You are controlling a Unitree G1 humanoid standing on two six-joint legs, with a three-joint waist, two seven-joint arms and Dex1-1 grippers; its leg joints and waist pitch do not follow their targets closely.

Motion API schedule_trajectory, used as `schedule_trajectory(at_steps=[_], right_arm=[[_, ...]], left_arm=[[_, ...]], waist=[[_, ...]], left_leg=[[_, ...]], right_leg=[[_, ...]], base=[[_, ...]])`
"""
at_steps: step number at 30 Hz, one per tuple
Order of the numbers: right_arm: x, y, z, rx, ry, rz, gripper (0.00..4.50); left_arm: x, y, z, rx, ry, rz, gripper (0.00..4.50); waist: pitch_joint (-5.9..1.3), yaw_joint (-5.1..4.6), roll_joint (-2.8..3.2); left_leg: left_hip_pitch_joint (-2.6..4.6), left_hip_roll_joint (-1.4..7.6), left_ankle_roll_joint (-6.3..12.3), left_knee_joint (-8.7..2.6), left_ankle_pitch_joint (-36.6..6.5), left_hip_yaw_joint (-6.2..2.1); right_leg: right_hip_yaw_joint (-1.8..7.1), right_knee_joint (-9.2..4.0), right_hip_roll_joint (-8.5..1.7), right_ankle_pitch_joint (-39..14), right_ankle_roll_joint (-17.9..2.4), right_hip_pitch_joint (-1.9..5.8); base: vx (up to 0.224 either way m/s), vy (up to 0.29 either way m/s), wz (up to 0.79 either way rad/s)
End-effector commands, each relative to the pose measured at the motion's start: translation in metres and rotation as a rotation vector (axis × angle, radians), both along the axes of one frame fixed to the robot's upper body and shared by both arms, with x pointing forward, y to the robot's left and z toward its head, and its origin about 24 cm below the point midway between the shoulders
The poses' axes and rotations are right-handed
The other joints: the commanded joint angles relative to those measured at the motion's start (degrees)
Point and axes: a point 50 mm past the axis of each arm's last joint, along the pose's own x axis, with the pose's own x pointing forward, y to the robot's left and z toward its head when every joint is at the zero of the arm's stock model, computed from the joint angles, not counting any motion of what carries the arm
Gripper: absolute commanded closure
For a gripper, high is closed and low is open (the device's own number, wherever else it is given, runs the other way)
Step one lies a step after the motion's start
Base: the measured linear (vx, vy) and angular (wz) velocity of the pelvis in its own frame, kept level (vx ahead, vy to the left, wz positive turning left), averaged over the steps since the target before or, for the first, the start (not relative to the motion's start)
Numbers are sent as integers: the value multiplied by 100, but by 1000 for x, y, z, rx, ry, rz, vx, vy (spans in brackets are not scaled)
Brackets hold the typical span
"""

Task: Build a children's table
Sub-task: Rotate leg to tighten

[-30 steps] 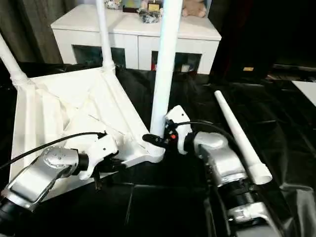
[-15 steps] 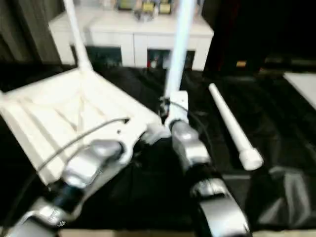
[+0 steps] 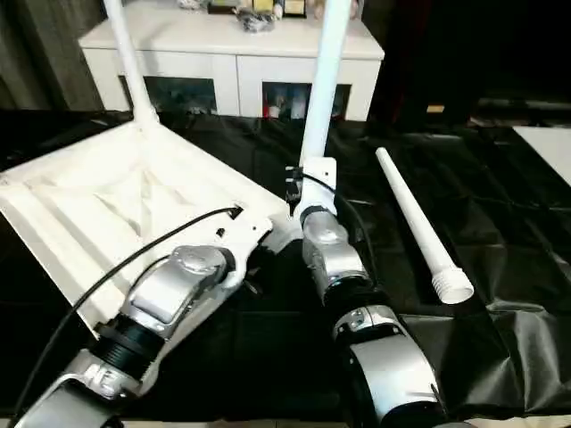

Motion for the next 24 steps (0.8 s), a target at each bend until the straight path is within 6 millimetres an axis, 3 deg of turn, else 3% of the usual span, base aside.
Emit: schedule_trajectory(at_steps=[1,3,4,5,7,8,9,10,12,13,14,16,18,21,24], right_arm=[[-10,-17,-29,12,123,-47,195],[-7,-16,-22,24,87,-29,175],[-5,-16,-15,27,48,4,160],[-4,-16,-9,42,12,40,152],[-3,-16,-1,70,-39,104,141],[-4,-17,3,83,-63,149,126],[-6,-17,6,94,-83,195,113],[-8,-18,8,103,-95,231,107],[-16,-24,13,96,-123,357,95],[-21,-27,14,98,-130,420,95],[-27,-31,16,97,-129,480,70],[-41,-39,16,84,-100,615,61],[-53,-49,10,50,-52,709,57],[-61,-59,5,16,-9,767,21],[-68,-66,4,-33,27,821,12]], left_arm=[[-9,-5,-8,15,44,-90,450],[-8,-2,-7,23,37,-91,450],[-6,4,-7,36,29,-95,450],[-5,9,-7,49,26,-98,450],[-4,16,-6,56,17,-103,450],[-4,19,-6,55,11,-107,450],[-4,22,-5,54,10,-108,450],[-4,25,-5,55,8,-112,450],[-4,33,-4,55,6,-131,450],[-5,36,-3,53,-4,-156,450],[-6,40,-2,48,-9,-176,450],[-7,48,1,44,-19,-221,450],[-10,57,2,43,-9,-259,450],[-14,63,4,43,-8,-331,450],[-23,69,9,25,-10,-444,450]], waist=[[-178,0,147],[-205,42,108],[-212,34,93],[-200,28,147],[-225,39,185],[-242,42,155],[-266,48,164],[-276,58,161],[-284,70,125],[-289,91,134],[-258,102,129],[-249,98,146],[-233,111,169],[-207,120,147],[-213,119,140]], left_leg=[[-62,268,-2,-531,-1022,-45],[10,286,28,-497,-944,11],[-48,267,128,-480,-617,19],[-75,258,217,-476,-499,26],[-38,268,298,-445,-396,33],[-38,263,405,-403,-120,49],[-60,245,564,-364,284,47],[-64,234,662,-344,430,50],[-92,217,1052,-288,827,55],[-85,231,1096,-282,822,55],[-79,253,1191,-300,571,58],[-79,274,1158,-324,460,42],[-48,312,1020,-350,149,54],[-58,298,842,-374,-110,66],[-56,292,748,-370,-93,70]], right_leg=[[288,-453,-399,-236,-1241,200],[310,-448,-393,117,-1369,166],[312,-380,-374,582,-1444,221],[299,-376,-374,732,-1460,231],[298,-366,-384,900,-1503,224],[307,-338,-383,1306,-1577,242],[305,-280,-373,1818,-1650,260],[294,-268,-366,2021,-1663,265],[288,-230,-349,2545,-1697,276],[283,-224,-371,2530,-1712,266],[284,-270,-376,2128,-1697,259],[280,-275,-385,1859,-1733,254],[293,-311,-381,1373,-1748,219],[300,-346,-371,1001,-1775,230],[314,-331,-369,973,-1756,229]], base=[[0,0,0],[0,0,0],[0,0,0],[0,0,0],[0,0,0],[0,0,0],[0,0,0],[0,0,0],[0,0,0],[0,0,0],[0,0,0],[0,0,0],[0,0,0],[0,0,0],[0,0,0]])
